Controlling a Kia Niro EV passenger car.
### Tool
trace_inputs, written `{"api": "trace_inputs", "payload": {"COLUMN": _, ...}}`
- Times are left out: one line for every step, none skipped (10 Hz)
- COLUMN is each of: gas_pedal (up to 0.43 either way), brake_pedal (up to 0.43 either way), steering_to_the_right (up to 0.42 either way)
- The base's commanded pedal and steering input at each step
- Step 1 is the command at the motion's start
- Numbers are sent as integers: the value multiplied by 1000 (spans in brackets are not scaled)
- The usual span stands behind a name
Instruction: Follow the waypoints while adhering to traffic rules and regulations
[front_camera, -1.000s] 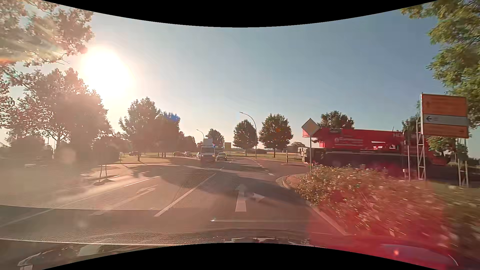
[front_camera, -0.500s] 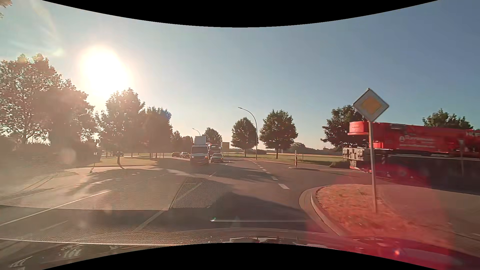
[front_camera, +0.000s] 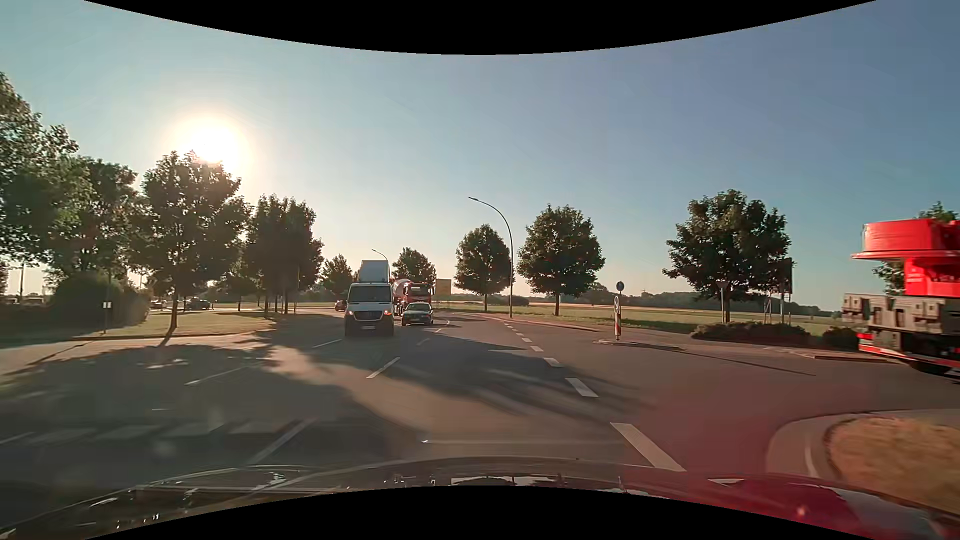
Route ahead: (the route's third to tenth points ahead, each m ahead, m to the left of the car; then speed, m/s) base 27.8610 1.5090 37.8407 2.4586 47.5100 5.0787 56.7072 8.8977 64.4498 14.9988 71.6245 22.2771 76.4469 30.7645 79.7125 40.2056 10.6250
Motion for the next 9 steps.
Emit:
{"api": "trace_inputs", "payload": {"gas_pedal": 169, "brake_pedal": 0, "steering_to_the_right": 6}}
{"api": "trace_inputs", "payload": {"gas_pedal": 169, "brake_pedal": 0, "steering_to_the_right": 5}}
{"api": "trace_inputs", "payload": {"gas_pedal": 169, "brake_pedal": 0, "steering_to_the_right": 6}}
{"api": "trace_inputs", "payload": {"gas_pedal": 169, "brake_pedal": 0, "steering_to_the_right": 5}}
{"api": "trace_inputs", "payload": {"gas_pedal": 169, "brake_pedal": 0, "steering_to_the_right": 3}}
{"api": "trace_inputs", "payload": {"gas_pedal": 169, "brake_pedal": 0, "steering_to_the_right": -4}}
{"api": "trace_inputs", "payload": {"gas_pedal": 169, "brake_pedal": 0, "steering_to_the_right": -5}}
{"api": "trace_inputs", "payload": {"gas_pedal": 169, "brake_pedal": 0, "steering_to_the_right": -9}}
{"api": "trace_inputs", "payload": {"gas_pedal": 169, "brake_pedal": 0, "steering_to_the_right": -11}}
